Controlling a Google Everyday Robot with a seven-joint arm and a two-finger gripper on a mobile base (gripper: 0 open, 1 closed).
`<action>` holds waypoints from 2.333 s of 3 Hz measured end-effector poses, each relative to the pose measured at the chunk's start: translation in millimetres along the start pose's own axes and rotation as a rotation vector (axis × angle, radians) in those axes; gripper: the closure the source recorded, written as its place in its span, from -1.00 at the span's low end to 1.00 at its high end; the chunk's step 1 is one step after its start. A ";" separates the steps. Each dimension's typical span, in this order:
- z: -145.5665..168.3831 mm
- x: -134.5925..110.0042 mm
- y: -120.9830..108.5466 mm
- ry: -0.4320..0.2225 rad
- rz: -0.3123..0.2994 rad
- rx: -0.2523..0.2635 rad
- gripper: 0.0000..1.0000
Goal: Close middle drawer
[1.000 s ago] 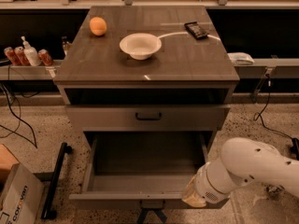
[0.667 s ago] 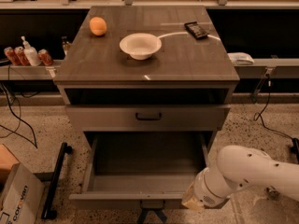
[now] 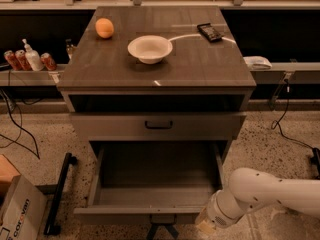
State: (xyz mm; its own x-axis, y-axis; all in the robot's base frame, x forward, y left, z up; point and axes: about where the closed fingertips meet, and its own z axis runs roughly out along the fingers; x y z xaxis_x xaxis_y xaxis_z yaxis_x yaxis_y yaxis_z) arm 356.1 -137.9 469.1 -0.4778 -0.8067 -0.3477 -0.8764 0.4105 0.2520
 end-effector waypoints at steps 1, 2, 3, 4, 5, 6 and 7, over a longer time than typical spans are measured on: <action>51.3 19.6 -39.3 -0.041 0.066 -0.040 1.00; 51.3 19.6 -39.3 -0.041 0.066 -0.040 1.00; 56.2 15.2 -59.9 -0.116 0.092 0.048 1.00; 55.2 5.6 -77.7 -0.161 0.074 0.096 1.00; 53.4 -13.5 -109.3 -0.225 0.032 0.145 1.00; 52.5 -19.7 -121.8 -0.251 0.018 0.158 1.00; 42.3 -35.0 -165.5 -0.311 -0.014 0.189 0.96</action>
Offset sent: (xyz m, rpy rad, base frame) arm 0.0560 -0.0186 -0.1063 0.0931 0.0542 -0.1088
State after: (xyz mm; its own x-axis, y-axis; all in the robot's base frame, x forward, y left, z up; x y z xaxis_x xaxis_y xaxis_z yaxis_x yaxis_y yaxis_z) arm 515.3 -159.6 401.3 -0.4356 -0.6567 -0.6156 -0.8648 0.4950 0.0839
